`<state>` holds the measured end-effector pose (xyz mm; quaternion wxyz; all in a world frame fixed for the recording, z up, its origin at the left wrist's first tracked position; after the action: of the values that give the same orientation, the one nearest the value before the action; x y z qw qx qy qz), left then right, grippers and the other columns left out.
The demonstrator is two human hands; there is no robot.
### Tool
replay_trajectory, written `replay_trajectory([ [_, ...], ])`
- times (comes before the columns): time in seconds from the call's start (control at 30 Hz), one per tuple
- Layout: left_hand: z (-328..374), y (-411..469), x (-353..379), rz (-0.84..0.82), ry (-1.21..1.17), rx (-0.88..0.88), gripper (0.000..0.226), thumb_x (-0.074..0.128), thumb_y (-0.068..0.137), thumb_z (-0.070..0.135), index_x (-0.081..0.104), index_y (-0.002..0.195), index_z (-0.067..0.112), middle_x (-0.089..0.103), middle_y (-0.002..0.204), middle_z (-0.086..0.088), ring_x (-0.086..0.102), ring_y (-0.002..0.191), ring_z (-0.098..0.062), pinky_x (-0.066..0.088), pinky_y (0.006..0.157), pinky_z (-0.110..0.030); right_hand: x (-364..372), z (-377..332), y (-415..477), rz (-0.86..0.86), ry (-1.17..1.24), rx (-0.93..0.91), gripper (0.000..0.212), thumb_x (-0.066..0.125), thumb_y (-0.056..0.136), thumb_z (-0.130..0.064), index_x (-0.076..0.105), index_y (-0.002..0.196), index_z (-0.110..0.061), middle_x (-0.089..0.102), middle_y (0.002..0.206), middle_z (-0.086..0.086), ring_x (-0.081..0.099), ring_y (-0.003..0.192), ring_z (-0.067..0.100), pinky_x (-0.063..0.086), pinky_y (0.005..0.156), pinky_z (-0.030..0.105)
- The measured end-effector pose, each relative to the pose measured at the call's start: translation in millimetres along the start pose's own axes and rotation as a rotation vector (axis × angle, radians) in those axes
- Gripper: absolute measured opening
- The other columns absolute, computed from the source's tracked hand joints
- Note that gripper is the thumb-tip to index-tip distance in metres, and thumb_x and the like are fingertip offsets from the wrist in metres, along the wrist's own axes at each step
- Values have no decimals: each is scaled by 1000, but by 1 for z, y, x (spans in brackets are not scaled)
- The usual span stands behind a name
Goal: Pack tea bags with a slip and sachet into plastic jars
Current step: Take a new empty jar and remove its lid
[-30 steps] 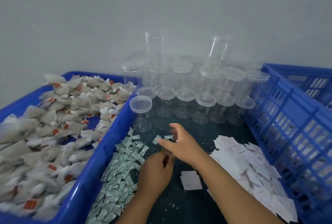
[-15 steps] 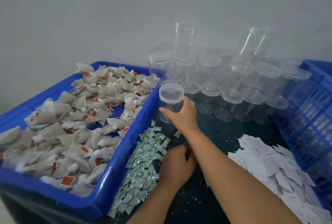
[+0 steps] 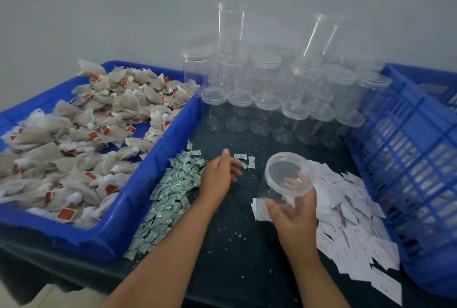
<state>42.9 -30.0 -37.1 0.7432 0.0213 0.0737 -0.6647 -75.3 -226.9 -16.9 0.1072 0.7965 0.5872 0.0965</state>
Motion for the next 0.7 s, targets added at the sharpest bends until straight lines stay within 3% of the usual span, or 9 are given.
replay_trajectory([
  [0.07, 20, -1, -3, 10, -118, 8, 58, 31, 114, 42, 75, 87, 16, 78, 79, 4, 66, 65, 1, 46, 67, -19, 3, 6, 1, -25, -61, 40, 79, 91, 77, -33, 51, 145, -35, 64, 141, -15, 72, 120, 15, 63, 93, 45],
  [0.17, 68, -20, -7, -79, -71, 242, 47, 36, 109, 51, 75, 104, 25, 78, 100, 10, 67, 89, 7, 44, 72, -6, 6, 11, 1, -56, -162, 56, 82, 93, 70, -51, 54, 142, -36, 67, 136, -11, 73, 115, 18, 63, 93, 49],
  [0.23, 97, -44, 4, -279, 119, 442, 40, 51, 97, 63, 66, 126, 39, 68, 122, 20, 63, 113, 3, 48, 86, -10, 8, 8, 1, -88, -159, 27, 80, 92, 73, -51, 54, 142, -36, 69, 135, -7, 73, 115, 20, 64, 89, 48],
  [0.33, 116, -81, 27, -505, 594, 716, 69, 71, 82, 73, 48, 143, 51, 48, 139, 30, 50, 131, 2, 40, 104, -14, 12, 7, 0, -183, -94, 18, 75, 92, 81, -32, 52, 145, -35, 70, 133, -5, 72, 119, 20, 64, 91, 41],
  [0.43, 121, -103, 40, -447, 825, 833, 69, 68, 83, 74, 47, 142, 46, 47, 132, 21, 50, 120, -1, 38, 106, -19, 15, 8, 3, -228, -120, 3, 82, 94, 77, -17, 51, 147, -26, 69, 133, -6, 71, 121, 19, 62, 91, 33],
  [0.53, 110, -108, 44, -254, 906, 714, 60, 49, 95, 73, 45, 140, 34, 50, 122, 6, 52, 112, -15, 43, 105, -34, 14, 6, 7, -182, -285, -49, 62, 89, 72, -31, 58, 126, -32, 70, 107, -11, 71, 92, 12, 57, 72, 33],
  [0.63, 103, -108, 43, -36, 1107, 579, 64, 22, 96, 76, 41, 133, 27, 57, 111, -2, 62, 98, -23, 51, 78, -36, 10, -2, 1, -88, -474, -122, 52, 74, 67, -54, 50, 113, -51, 66, 98, -20, 64, 83, 6, 52, 70, 28],
  [0.7, 104, -102, 37, -12, 1174, 496, 68, 16, 95, 75, 41, 127, 21, 62, 101, -6, 68, 86, -29, 45, 63, -37, 9, -11, -3, -13, -564, -235, 62, 75, 70, -60, 57, 125, -38, 65, 111, -23, 63, 95, 10, 55, 81, 35],
])
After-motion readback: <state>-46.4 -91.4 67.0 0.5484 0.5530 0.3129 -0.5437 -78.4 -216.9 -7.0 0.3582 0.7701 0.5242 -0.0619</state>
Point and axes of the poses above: each hand's wrist, its own y-axis towards the middle knuckle, its own x-axis out of the palm, z = x × y, the point moved 8 cm from there along y, towards the middle knuckle
